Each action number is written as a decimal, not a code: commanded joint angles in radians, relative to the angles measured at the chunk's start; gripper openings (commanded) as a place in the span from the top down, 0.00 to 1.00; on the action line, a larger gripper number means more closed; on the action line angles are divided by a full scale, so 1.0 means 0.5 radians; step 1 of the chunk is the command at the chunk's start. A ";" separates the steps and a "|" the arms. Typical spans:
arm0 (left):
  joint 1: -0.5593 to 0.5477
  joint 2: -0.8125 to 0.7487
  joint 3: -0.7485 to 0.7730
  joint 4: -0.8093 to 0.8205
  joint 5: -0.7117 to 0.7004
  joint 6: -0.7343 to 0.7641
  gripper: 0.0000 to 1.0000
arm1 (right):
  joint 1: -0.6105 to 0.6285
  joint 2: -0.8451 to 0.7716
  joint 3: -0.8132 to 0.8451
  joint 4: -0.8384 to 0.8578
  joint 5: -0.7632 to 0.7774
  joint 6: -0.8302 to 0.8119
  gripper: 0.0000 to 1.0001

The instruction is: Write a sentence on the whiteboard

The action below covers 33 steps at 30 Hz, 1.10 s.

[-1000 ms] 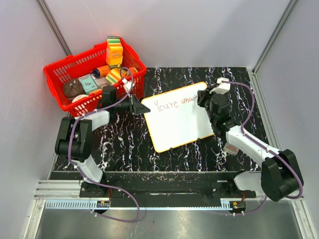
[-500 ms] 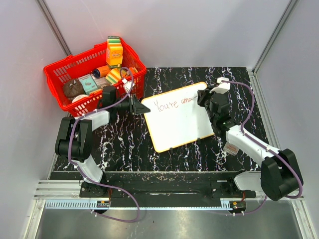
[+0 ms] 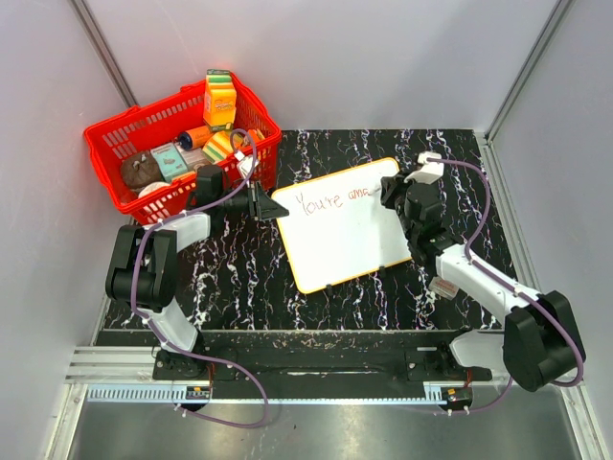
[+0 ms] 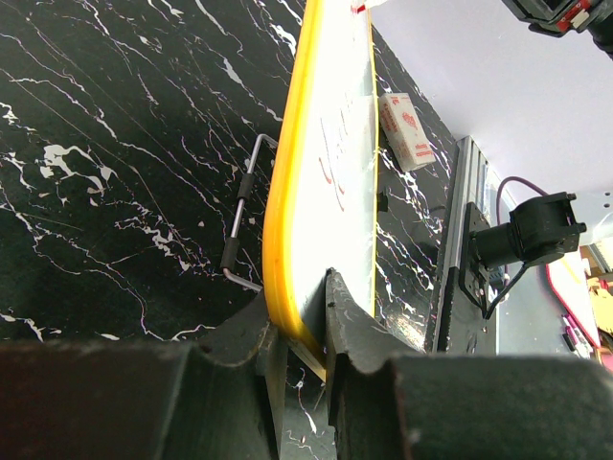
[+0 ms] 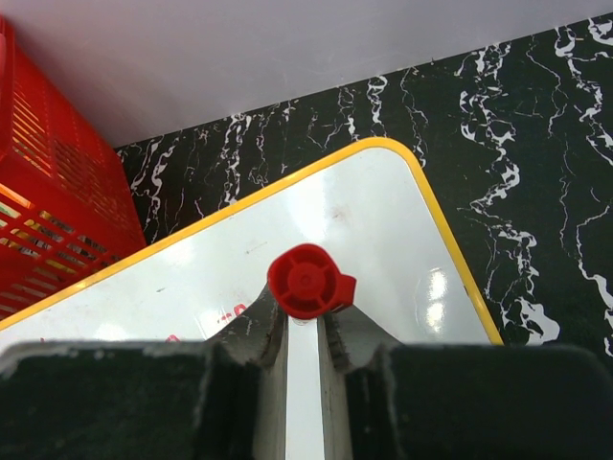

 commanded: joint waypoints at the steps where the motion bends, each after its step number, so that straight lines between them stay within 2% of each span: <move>1: -0.105 0.082 -0.057 -0.122 -0.123 0.435 1.00 | -0.019 -0.056 -0.033 0.001 0.046 -0.020 1.00; 13: -0.105 0.082 -0.051 -0.119 -0.123 0.435 1.00 | -0.016 -0.142 0.059 0.080 0.064 -0.036 1.00; 33: -0.105 0.073 -0.054 -0.125 -0.123 0.435 1.00 | -0.034 0.042 0.179 0.126 0.025 -0.048 1.00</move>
